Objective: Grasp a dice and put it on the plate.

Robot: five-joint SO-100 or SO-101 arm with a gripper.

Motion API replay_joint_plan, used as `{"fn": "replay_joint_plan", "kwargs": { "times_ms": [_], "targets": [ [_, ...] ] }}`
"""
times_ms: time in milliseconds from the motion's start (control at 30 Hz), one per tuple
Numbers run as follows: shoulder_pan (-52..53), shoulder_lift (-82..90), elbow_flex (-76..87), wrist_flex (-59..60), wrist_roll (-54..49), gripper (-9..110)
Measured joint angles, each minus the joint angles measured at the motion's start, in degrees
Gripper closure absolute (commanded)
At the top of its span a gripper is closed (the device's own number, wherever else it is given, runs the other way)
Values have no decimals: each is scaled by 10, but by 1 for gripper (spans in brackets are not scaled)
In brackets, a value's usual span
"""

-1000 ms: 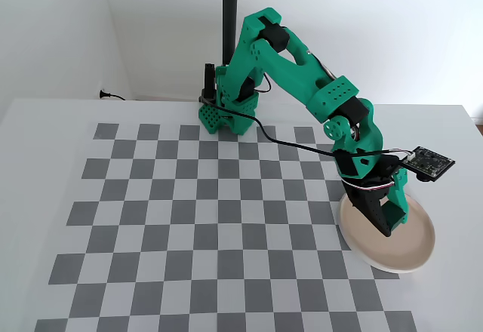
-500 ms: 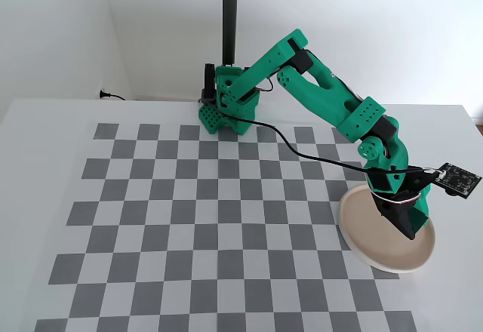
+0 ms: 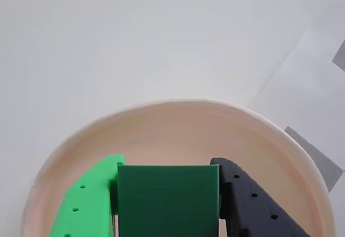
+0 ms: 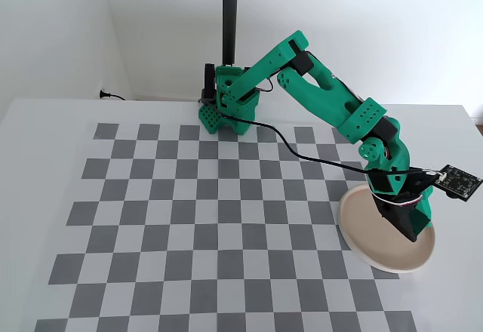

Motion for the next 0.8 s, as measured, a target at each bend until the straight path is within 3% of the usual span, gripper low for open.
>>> {"fn": "replay_joint_plan", "kwargs": {
  "times_ms": [367,800],
  "targets": [
    [4,-11,-1,7,4,88],
    [4,-12,-1,14,7,88]
  ]
}}
